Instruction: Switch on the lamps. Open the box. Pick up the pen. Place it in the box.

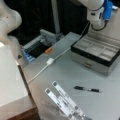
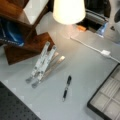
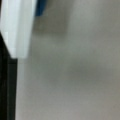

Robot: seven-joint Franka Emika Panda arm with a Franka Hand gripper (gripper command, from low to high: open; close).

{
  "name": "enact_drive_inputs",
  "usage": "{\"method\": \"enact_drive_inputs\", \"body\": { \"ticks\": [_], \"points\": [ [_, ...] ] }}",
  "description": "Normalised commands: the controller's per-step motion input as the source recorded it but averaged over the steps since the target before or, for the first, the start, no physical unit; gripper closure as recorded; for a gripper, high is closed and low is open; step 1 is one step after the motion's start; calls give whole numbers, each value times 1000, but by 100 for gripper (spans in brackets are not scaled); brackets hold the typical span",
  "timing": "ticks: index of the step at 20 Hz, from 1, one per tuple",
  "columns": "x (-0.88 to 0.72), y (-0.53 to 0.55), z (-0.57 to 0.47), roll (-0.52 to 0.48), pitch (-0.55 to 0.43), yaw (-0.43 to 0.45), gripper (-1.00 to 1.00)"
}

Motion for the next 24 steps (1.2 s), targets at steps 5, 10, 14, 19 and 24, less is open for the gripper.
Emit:
{"method": "enact_drive_inputs", "body": {
  "ticks": [5, 10, 14, 19, 24],
  "points": [
    [-73, -383, 108, -95, 91, -49, -100],
    [71, -541, 94, -317, 79, 63, -100],
    [73, -322, 61, -426, 75, 119, -100],
    [71, -278, 116, -709, 43, 219, -100],
    [63, -459, 124, -712, 14, 315, -100]
  ]
}}
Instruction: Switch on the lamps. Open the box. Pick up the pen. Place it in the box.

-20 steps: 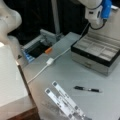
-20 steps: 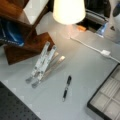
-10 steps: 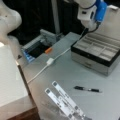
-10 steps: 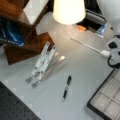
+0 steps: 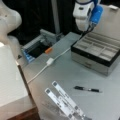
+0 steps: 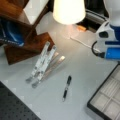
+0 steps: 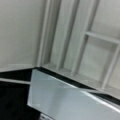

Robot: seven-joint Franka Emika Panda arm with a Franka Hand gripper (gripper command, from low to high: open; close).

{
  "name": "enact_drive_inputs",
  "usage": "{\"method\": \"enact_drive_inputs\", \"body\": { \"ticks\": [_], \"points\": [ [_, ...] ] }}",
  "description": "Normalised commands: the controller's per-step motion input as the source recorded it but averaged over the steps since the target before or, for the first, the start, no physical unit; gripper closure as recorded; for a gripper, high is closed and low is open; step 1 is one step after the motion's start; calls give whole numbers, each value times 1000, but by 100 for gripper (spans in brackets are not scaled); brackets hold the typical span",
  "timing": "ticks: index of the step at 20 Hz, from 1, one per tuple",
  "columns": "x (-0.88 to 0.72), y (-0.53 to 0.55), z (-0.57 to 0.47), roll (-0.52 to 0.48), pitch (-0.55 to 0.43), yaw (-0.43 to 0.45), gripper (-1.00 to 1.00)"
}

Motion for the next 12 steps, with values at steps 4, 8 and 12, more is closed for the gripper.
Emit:
{"method": "enact_drive_inputs", "body": {
  "ticks": [4, 8, 12],
  "points": [
    [149, -534, 28, -556, 61, 201, -100],
    [171, -381, 8, -324, 74, 107, -100],
    [158, -262, 5, -273, 40, 127, -100]
  ]
}}
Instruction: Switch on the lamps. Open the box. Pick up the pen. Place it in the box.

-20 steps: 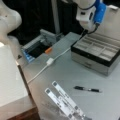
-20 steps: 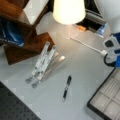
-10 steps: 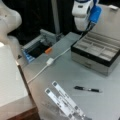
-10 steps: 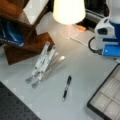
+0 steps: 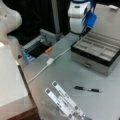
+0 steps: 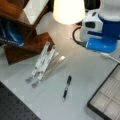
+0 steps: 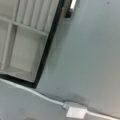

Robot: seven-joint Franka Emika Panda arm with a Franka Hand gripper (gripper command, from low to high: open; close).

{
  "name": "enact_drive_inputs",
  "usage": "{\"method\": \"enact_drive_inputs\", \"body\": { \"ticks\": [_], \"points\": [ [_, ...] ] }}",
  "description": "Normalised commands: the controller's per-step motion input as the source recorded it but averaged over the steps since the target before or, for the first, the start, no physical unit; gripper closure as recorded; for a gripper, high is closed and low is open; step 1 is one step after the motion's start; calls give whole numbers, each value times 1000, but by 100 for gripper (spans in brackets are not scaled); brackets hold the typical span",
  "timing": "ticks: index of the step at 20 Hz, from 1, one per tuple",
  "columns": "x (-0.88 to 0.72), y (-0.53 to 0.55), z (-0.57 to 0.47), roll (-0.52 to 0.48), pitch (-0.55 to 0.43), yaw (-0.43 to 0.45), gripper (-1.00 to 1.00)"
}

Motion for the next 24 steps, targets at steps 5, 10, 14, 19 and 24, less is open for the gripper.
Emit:
{"method": "enact_drive_inputs", "body": {
  "ticks": [5, 10, 14, 19, 24],
  "points": [
    [221, -316, -110, -176, 51, 187, -100],
    [285, -339, -246, -135, 4, 120, -100],
    [201, -262, -149, -51, -12, 81, -100],
    [130, -163, -94, -33, -40, 86, -100],
    [113, -170, -206, -61, -17, 190, -100]
  ]
}}
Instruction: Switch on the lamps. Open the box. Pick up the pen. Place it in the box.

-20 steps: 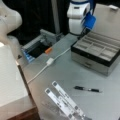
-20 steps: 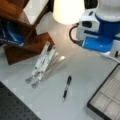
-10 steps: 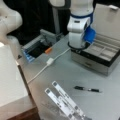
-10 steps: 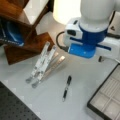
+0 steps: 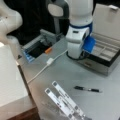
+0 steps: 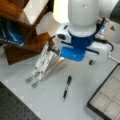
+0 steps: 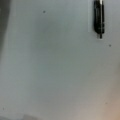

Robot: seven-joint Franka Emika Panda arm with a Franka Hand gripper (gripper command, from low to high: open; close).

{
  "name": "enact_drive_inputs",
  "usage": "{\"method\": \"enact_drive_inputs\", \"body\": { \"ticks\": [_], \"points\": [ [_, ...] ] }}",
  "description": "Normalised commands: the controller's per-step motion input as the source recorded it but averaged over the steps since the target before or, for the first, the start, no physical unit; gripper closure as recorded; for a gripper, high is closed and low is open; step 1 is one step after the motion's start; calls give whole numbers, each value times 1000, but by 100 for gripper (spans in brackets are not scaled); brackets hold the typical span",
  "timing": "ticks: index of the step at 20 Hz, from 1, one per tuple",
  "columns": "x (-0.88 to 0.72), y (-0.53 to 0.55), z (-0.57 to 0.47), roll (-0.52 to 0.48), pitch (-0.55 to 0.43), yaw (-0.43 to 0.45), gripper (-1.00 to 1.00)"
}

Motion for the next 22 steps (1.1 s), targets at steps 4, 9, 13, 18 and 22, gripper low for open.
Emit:
{"method": "enact_drive_inputs", "body": {
  "ticks": [4, 9, 13, 18, 22],
  "points": [
    [95, -146, -231, -49, 4, 410, -100],
    [63, -96, -161, -113, -9, 493, -100],
    [44, -46, -42, -171, 10, 445, -100],
    [91, -2, -78, -61, 112, 382, -100],
    [177, -15, -125, -54, 26, 539, -100]
  ]
}}
